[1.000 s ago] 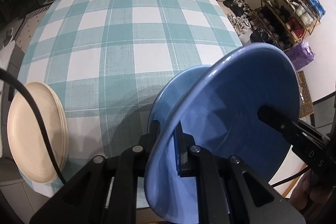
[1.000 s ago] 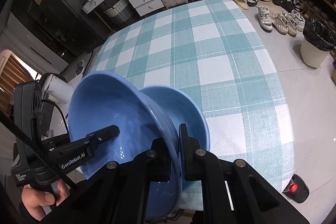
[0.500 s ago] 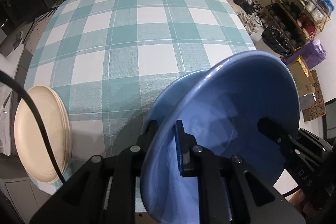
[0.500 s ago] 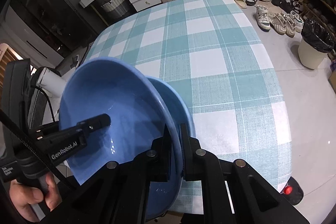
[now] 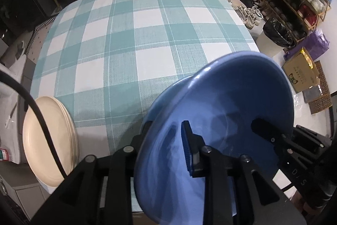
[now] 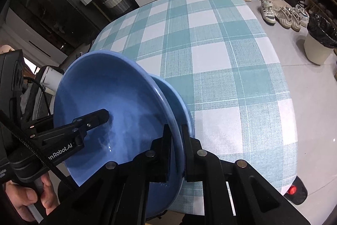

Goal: Organize plates and bowls
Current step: 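Lower the held bowls with both grippers into the lone blue bowl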

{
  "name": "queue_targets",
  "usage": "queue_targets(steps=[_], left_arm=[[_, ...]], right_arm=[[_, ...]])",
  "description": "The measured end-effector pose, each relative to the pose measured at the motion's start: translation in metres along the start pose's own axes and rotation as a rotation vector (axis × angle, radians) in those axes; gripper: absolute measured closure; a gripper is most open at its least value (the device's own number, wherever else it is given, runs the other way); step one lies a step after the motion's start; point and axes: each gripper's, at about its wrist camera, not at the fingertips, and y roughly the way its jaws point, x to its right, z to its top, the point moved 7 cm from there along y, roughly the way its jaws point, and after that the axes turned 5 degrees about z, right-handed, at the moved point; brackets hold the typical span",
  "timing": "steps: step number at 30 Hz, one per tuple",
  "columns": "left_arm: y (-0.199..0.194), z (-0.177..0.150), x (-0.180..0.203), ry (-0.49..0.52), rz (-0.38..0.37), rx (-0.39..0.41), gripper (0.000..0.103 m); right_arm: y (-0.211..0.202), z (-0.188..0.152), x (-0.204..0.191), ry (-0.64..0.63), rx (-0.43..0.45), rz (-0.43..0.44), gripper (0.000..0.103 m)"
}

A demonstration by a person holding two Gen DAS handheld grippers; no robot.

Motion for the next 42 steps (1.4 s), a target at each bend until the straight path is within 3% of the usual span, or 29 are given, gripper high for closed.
queue_targets(steps=[8,10,12,17,31,42], left_arm=[[-0.008,0.001,-0.001,0.01,0.041,0.022,0.077],[-0.014,0.003,-0.004,-0.006,0.066,0.045,0.074],[-0.019,0.005,-0.003,-0.003,0.06,0.063,0.062],[-0.019,0.006,-0.004,0.026,0.091,0.075,0.062],[0.002,-0.003,-0.023,-0.034,0.043,0.033,0.062],[0.014,-0.008,-0.031,-0.07,0.004,0.011,0.062]], right_arm=[[0.001,-0.001,-0.002,-0.01,0.004,0.011,0.095],[0.0,-0.001,-0.001,-0.007,0.007,0.018,0.095],[0.0,-0.001,-0.001,-0.005,0.013,0.039,0.095],[0.001,-0.001,-0.002,-0.005,0.015,0.033,0.095],[-0.005,-0.001,-0.006,-0.034,0.042,-0.032,0.093],[-0.011,-0.003,-0.016,-0.107,0.041,-0.15,0.092]])
